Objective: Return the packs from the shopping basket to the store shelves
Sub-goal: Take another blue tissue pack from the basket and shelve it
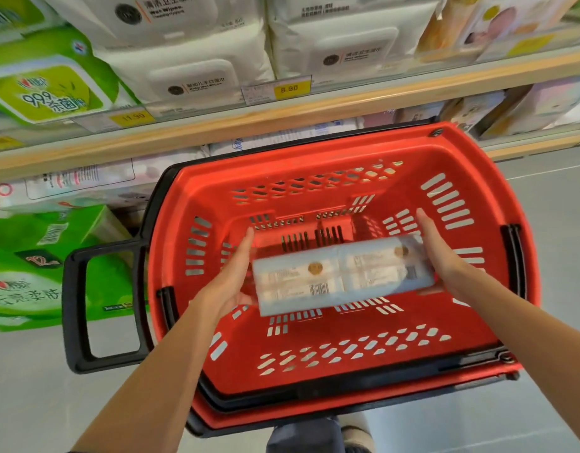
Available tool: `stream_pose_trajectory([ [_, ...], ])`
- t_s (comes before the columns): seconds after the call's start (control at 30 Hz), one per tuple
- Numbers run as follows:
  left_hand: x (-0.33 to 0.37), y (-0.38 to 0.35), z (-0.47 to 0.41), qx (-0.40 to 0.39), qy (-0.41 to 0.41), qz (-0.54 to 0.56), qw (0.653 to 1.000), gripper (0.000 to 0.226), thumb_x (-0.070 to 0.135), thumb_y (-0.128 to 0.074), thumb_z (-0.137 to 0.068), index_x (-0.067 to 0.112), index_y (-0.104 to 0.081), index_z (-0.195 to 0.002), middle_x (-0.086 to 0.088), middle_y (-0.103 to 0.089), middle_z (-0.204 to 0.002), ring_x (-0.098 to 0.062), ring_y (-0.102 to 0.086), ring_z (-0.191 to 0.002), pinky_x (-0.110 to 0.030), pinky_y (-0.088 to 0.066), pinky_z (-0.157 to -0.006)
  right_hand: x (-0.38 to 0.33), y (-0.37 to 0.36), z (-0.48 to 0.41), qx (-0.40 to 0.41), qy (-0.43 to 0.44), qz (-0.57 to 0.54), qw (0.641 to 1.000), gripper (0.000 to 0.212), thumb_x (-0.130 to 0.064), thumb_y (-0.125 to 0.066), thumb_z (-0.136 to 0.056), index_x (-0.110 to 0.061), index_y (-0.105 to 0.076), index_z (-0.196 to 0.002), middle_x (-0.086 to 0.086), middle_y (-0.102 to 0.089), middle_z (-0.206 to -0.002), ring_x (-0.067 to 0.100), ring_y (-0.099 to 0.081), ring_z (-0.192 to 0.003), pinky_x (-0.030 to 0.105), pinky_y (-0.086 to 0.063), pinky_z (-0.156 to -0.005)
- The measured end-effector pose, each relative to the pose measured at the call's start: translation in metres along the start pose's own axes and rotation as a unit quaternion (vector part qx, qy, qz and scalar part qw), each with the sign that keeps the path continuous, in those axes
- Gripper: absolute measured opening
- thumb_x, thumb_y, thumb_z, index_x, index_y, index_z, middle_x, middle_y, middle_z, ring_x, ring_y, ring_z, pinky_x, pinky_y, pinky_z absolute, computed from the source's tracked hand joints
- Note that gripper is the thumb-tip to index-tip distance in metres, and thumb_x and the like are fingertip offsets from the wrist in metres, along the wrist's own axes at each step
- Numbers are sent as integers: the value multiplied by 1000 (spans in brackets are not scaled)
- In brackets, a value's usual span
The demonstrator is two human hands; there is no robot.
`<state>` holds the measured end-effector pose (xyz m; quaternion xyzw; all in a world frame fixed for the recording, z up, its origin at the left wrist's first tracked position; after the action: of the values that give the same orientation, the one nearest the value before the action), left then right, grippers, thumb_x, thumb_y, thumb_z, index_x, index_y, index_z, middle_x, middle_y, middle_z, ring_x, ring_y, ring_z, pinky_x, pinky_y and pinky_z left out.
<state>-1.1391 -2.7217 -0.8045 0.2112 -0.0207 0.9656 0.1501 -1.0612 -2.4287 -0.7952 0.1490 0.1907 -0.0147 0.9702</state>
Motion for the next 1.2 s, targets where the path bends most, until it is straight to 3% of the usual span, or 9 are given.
stream_pose_trajectory([
  [0.2, -25, 0, -18, -22, 113, -53, 992, 66, 76, -38, -76, 25, -51, -116, -3, -56, -115, -26, -49, -118, -40, -50, -62, 17, 9, -23, -41, -107, 50, 992, 62, -73, -42, -75, -13, -59, -78, 10, -68, -66, 30, -65, -74, 38, -50, -74],
  [0.43, -39, -11, -41, -90, 169, -160, 968, 58, 61, -66, -69, 25, -56, -113, -3, -67, -105, -19, -64, -94, -35, -54, -73, 14, -3, -43, -181, -83, 141, 970, 38, -28, -64, -80, -25, -54, -117, 13, -69, -108, 29, -66, -95, 42, -50, -90],
  [0.53, -40, -14, -52, -114, 146, -218, 958, 84, 66, -69, -61, 35, -40, -134, -2, -57, -128, -20, -59, -108, -38, -53, -85, 11, -12, -49, -207, -42, 182, 960, 38, -32, -61, -83, -43, -43, -114, 0, -63, -106, 19, -62, -97, 30, -52, -77],
  [0.6, -41, -16, -61, -123, 115, -267, 949, 108, 74, -69, -51, 46, -19, -142, -1, -23, -154, -26, -32, -137, -47, -34, -108, 11, -15, -55, -215, -31, 203, 955, 46, -37, -61, -82, -44, -38, -121, -8, -56, -107, 13, -56, -99, 25, -46, -74],
  [0.73, -45, -17, -66, -121, 92, -291, 944, 107, 72, -67, -54, 41, -19, -144, 3, -6, -158, -24, -9, -144, -47, -16, -116, 11, -19, -60, -220, -37, 212, 951, 60, -37, -63, -80, -36, -37, -134, -9, -54, -111, 9, -53, -95, 21, -43, -72],
  [0.87, -45, -14, -61, -103, 77, -292, 948, 103, 68, -69, -58, 38, -21, -144, 1, -6, -158, -24, -10, -144, -44, -18, -115, 5, -17, -57, -182, 0, 218, 959, 67, -31, -64, -80, -36, -33, -139, 1, -38, -142, 13, -44, -103, 20, -38, -74],
  [1.0, -32, -11, -44, -94, 43, -266, 958, 118, 69, -76, -42, 39, -24, -143, 1, -22, -154, -21, -30, -137, -35, -35, -107, -3, -11, -40, -188, 10, 174, 967, 70, -29, -68, -77, -41, -33, -136, 0, -45, -132, 11, -51, -99, 20, -41, -67],
  [1.13, -13, -12, -4, -95, 4, -216, 972, 132, 68, -79, -29, 40, -20, -144, 4, -37, -146, -13, -50, -115, -26, -51, -78, -16, 3, -8, -173, 53, 133, 975, 71, -23, -71, -75, -42, -37, -135, -3, -49, -128, 7, -54, -98, 20, -46, -71],
  [1.2, -1, -13, 20, -91, -38, -208, 973, 122, 60, -81, -43, 38, -18, -145, 7, -35, -146, -11, -45, -122, -21, -46, -80, -24, 12, 14, -162, 84, 113, 977, 74, -19, -73, -73, -38, -39, -136, -3, -51, -128, 8, -55, -101, 21, -48, -76],
])
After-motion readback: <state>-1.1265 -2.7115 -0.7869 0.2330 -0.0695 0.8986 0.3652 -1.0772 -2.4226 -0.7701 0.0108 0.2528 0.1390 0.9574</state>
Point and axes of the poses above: each hand's wrist, its own z-axis away from the middle knuckle, its own y-axis out of the back of the hand, x = y × z, the point moved 3 cm from there along -z, towards the middle knuckle
